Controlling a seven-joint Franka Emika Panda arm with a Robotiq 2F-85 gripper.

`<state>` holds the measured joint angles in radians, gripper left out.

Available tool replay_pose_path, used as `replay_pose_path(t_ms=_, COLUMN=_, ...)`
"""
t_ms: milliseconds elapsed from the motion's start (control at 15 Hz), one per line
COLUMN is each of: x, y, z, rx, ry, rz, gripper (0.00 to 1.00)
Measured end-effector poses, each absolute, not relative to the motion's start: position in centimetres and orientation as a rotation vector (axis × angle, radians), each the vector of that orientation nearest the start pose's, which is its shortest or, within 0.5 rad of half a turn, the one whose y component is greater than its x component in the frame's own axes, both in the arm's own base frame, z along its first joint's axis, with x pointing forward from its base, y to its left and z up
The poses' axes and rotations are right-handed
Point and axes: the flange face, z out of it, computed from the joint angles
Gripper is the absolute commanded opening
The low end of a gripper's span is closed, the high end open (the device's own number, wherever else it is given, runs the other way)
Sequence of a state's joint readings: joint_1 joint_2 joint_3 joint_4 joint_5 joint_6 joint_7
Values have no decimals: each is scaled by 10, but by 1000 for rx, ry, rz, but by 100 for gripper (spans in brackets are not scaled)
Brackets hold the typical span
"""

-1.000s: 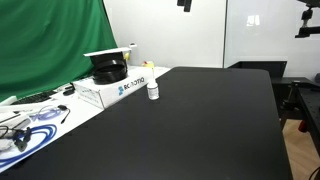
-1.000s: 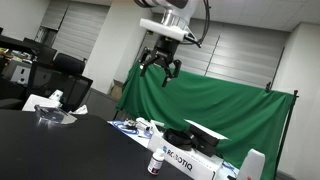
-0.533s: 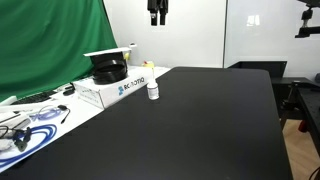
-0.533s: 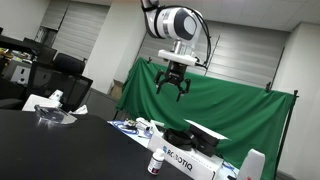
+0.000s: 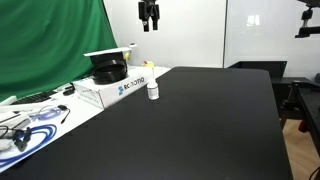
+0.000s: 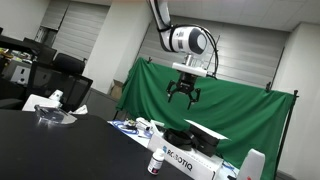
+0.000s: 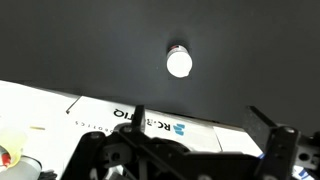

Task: Move the white bottle forward.

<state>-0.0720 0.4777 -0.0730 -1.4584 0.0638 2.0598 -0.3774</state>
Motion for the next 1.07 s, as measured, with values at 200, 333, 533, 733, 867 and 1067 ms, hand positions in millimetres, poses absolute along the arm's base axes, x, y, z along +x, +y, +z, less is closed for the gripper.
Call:
replay_pose_path(t_ms=200, x=707, y=-90, z=419, rx=-3124, ry=-336, rz=-194, gripper=100)
replay_pose_path(t_ms=333, x=707, y=-90, z=420, rx=-3124, ry=-336, rz=-196, gripper=100)
replay_pose_path(t_ms=533, x=707, y=-90, z=421, rx=-3124, ry=-336, rz=-196, gripper=100)
replay_pose_path(t_ms=733, x=707, y=-90, z=421, rx=-3124, ry=-336, rz=-196, gripper=100)
replay_pose_path(t_ms=867, x=707, y=-90, z=421, rx=-3124, ry=-336, rz=-196, gripper=100)
replay_pose_path(t_ms=1067, x=707, y=-90, z=421, rx=-3124, ry=-336, rz=-196, gripper=100)
